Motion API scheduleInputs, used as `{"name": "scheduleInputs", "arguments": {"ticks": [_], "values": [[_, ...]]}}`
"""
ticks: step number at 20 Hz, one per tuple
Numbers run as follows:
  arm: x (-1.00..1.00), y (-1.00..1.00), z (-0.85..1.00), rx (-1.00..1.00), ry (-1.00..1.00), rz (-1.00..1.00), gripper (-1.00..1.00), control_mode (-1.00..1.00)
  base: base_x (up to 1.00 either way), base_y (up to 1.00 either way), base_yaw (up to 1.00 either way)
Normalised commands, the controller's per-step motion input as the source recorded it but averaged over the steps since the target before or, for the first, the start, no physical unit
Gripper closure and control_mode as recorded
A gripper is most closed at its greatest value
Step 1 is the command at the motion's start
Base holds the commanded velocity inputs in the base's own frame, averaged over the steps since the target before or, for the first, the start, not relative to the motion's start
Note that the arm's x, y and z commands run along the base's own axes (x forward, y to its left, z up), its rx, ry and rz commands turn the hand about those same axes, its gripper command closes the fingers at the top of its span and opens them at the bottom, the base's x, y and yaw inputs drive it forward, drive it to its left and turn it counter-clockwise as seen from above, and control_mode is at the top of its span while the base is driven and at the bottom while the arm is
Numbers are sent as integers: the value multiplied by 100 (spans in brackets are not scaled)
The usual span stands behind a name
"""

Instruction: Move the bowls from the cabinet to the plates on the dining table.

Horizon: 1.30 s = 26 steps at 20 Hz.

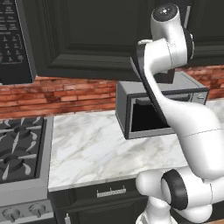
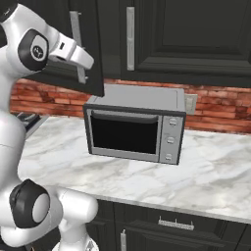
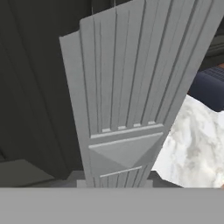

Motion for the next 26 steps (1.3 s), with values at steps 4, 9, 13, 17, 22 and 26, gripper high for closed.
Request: {"name": "scheduleInputs", "arguments": {"ticks": [4,9,13,17,22,26], "values": [[-63,14,-18,0,0,-10,100,-100,0,0,0],[-76,22,-22,2,-1,-6,100,-100,0,0,0],[-67,24,-25,1,0,-5,100,-100,0,0,0],[-59,24,-25,0,0,-4,100,-100,0,0,0],[-42,19,-20,0,0,-4,100,-100,0,0,0],[0,0,0,0,0,-5,100,-100,0,0,0]]}}
